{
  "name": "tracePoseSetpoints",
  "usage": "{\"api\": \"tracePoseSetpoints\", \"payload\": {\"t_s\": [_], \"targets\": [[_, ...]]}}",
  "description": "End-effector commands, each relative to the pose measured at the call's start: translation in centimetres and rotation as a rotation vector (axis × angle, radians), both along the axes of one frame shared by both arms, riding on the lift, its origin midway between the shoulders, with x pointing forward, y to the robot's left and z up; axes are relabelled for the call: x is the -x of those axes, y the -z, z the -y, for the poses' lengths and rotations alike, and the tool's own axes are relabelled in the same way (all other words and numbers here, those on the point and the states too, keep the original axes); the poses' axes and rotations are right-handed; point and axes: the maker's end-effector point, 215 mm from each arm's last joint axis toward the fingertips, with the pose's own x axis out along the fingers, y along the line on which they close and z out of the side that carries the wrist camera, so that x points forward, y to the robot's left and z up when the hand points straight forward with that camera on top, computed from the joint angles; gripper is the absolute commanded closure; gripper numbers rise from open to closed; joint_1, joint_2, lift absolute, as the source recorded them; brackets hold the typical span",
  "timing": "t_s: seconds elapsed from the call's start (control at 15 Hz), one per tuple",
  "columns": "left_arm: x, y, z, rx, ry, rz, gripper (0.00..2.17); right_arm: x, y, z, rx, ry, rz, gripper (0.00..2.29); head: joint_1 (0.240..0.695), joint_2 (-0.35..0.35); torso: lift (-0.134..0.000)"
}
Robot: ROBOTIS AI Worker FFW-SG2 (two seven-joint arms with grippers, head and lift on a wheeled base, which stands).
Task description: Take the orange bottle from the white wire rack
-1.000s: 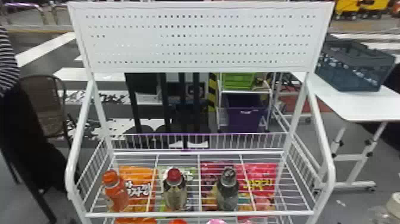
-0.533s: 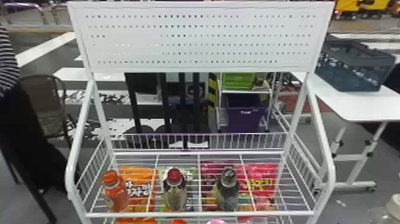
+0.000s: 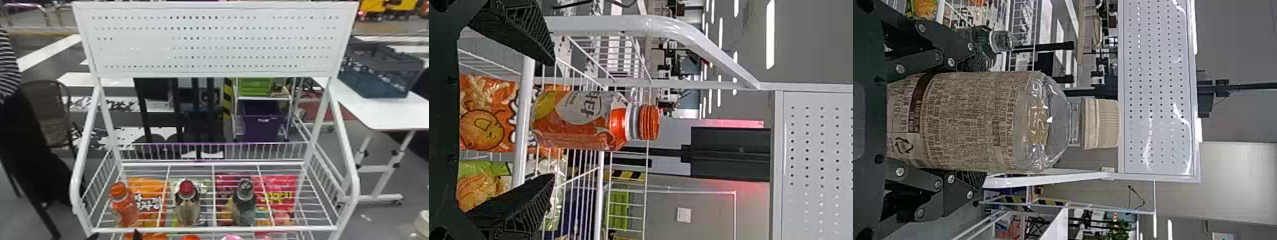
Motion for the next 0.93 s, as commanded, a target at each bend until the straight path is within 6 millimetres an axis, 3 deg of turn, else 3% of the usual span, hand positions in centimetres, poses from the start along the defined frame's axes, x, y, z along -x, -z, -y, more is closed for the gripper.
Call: {"api": "tracePoseSetpoints", "payload": {"t_s": [0.0, 0.2, 0.67, 0.73, 0.8, 0.87], "targets": [[-2.0, 0.3, -0.5, -0.015, 0.002, 0.003, 0.09, 0.0, 0.1, 0.0, -0.001, 0.001, -0.001, 1.16, 0.499, 0.000, 0.000], [-4.1, 0.1, -1.4, -0.014, -0.007, 0.011, 0.09, 0.0, 0.2, 0.2, 0.004, 0.004, -0.004, 1.16, 0.499, 0.000, 0.000], [-9.3, -0.7, -1.3, -0.033, 0.003, 0.002, 0.09, 0.0, 0.8, 0.8, 0.013, 0.012, -0.022, 1.16, 0.499, 0.000, 0.000], [-9.5, -0.4, -1.4, -0.036, 0.002, -0.003, 0.19, 0.0, 0.7, 0.9, 0.014, 0.014, -0.020, 1.16, 0.499, 0.000, 0.000], [-9.6, -0.5, -1.5, -0.037, 0.000, -0.002, 0.56, 0.0, 0.7, 1.1, 0.016, 0.016, -0.023, 1.16, 0.499, 0.000, 0.000], [-9.6, -0.2, -1.6, -0.036, -0.003, -0.007, 1.20, 0.0, 0.8, 1.2, 0.019, 0.017, -0.025, 1.16, 0.499, 0.000, 0.000]]}}
